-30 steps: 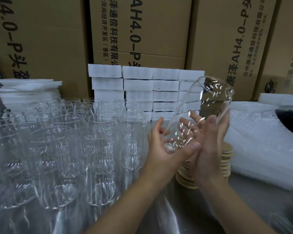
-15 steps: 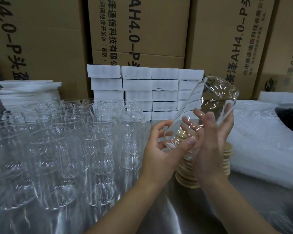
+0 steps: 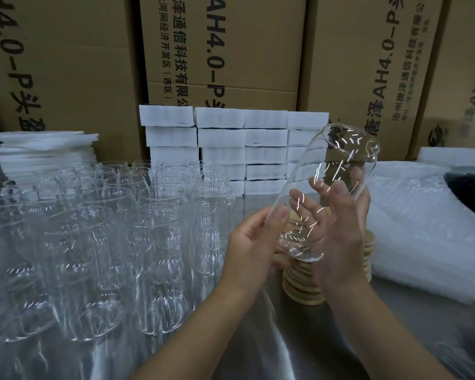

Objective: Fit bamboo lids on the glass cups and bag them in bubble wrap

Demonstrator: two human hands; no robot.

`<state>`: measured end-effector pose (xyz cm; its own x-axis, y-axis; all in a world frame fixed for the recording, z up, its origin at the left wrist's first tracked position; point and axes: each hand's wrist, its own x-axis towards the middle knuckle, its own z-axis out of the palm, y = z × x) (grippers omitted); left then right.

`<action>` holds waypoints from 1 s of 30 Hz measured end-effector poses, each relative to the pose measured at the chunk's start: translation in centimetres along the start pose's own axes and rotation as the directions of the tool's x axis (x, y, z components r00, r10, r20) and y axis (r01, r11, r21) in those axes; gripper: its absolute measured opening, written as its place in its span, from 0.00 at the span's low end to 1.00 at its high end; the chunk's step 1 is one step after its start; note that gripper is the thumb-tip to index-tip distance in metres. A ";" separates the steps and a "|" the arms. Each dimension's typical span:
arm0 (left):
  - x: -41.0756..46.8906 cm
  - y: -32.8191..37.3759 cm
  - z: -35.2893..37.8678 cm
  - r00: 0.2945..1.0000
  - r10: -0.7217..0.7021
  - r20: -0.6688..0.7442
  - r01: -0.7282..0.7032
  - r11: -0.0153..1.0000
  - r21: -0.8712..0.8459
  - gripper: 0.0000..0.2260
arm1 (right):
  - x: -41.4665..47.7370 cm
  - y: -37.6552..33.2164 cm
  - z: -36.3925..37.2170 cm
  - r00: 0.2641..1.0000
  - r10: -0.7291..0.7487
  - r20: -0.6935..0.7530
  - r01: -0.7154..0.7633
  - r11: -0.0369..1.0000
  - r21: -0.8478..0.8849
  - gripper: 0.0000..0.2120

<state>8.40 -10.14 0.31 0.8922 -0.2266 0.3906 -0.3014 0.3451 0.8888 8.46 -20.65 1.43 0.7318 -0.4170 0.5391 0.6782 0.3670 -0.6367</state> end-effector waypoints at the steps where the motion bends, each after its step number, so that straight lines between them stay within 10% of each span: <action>1: 0.0 0.0 -0.1 1.000 -0.007 0.009 0.007 1.000 0.008 0.13 | 0.0 0.0 0.0 1.000 0.015 -0.004 -0.015 1.000 0.008 0.40; 15: 1.0 -0.3 -0.8 0.968 -0.214 0.134 0.225 0.972 -0.065 0.36 | -0.2 -0.5 0.0 0.973 0.175 0.153 -0.184 0.982 0.041 0.42; 23: 1.0 -0.6 -0.9 0.917 -0.334 0.218 0.368 0.920 -0.136 0.33 | -0.7 -0.7 0.4 0.946 0.278 0.164 -0.292 0.954 0.070 0.50; 30: 1.2 -0.3 -1.1 0.979 -0.173 0.112 0.180 0.982 -0.051 0.33 | -0.9 -0.5 0.6 0.985 0.062 0.158 -0.046 0.994 -0.103 0.47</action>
<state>9.97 -9.49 0.22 0.8877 -0.3834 0.2551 -0.1189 0.3443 0.9313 7.55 -19.96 1.57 0.7736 -0.2566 0.5794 0.6336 0.2981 -0.7139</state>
